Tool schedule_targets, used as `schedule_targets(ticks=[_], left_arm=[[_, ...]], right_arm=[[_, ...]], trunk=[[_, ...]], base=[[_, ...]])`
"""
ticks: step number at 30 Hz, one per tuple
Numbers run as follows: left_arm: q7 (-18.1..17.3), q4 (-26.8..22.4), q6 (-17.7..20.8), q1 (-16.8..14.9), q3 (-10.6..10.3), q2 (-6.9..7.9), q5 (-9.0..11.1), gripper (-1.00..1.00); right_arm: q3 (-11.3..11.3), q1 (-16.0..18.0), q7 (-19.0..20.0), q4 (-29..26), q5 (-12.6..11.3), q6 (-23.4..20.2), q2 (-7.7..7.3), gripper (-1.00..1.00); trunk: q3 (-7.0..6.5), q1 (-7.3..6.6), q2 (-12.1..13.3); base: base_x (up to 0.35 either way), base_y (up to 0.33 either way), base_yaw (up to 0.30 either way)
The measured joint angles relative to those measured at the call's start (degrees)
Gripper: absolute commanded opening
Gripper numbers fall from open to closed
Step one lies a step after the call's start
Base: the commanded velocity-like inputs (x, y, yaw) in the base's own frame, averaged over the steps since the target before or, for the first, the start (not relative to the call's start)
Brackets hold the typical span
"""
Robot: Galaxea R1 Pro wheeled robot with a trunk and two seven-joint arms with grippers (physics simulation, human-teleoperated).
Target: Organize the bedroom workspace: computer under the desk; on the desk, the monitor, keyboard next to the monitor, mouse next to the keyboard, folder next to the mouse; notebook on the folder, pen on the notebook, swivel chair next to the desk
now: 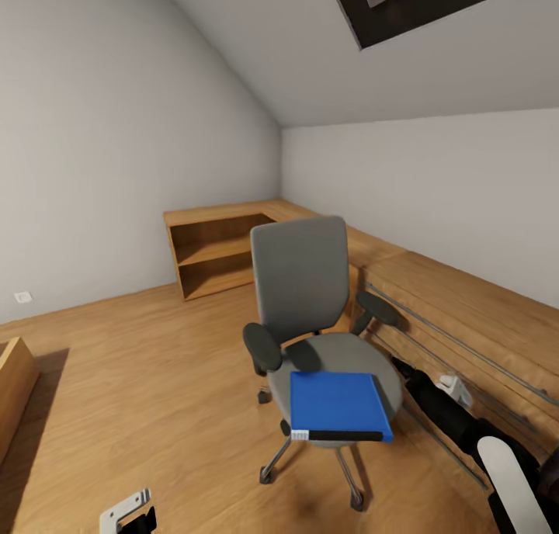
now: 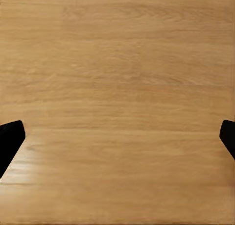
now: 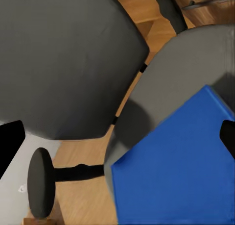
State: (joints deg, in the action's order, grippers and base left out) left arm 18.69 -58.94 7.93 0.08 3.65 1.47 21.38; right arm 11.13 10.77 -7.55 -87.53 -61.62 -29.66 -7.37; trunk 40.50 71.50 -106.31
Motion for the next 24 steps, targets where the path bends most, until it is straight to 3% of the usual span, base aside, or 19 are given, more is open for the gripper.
schedule_targets(ticks=[9, 14, 16, 24], left_arm=[[0.0, 0.0, 0.0, 0.0, 0.1, -0.01, 0.1, 1.0], [0.0, -0.2, 0.0, 0.0, 0.1, 0.01, 0.0, 1.0], [0.1, -2.9, 0.1, 0.0, 0.2, -0.06, 0.2, 1.0], [0.1, -4.3, 0.2, 0.0, 0.2, -0.1, 0.4, 1.0]], right_arm=[[0.8, 0.0, 0.1, 0.0, 0.0, -0.1, -0.01, 1.0], [0.8, 0.0, 0.2, 0.1, 0.0, 0.0, -0.01, 1.0], [1.6, 0.0, 0.2, 0.3, 0.1, 0.0, -0.09, 1.0], [2.0, 0.0, 0.3, 2.4, 0.2, 0.5, -0.04, 1.0]], trunk=[[0.4, 0.0, 0.0], [0.41, -0.03, 0.0], [0.41, -0.03, 0.0], [1.84, 1.72, -3.2]], base=[[-0.308, 0.105, -0.045], [-0.047, -0.008, 0.0], [-0.002, 0.0, 0.0], [0.0, 0.0, 0.0]])
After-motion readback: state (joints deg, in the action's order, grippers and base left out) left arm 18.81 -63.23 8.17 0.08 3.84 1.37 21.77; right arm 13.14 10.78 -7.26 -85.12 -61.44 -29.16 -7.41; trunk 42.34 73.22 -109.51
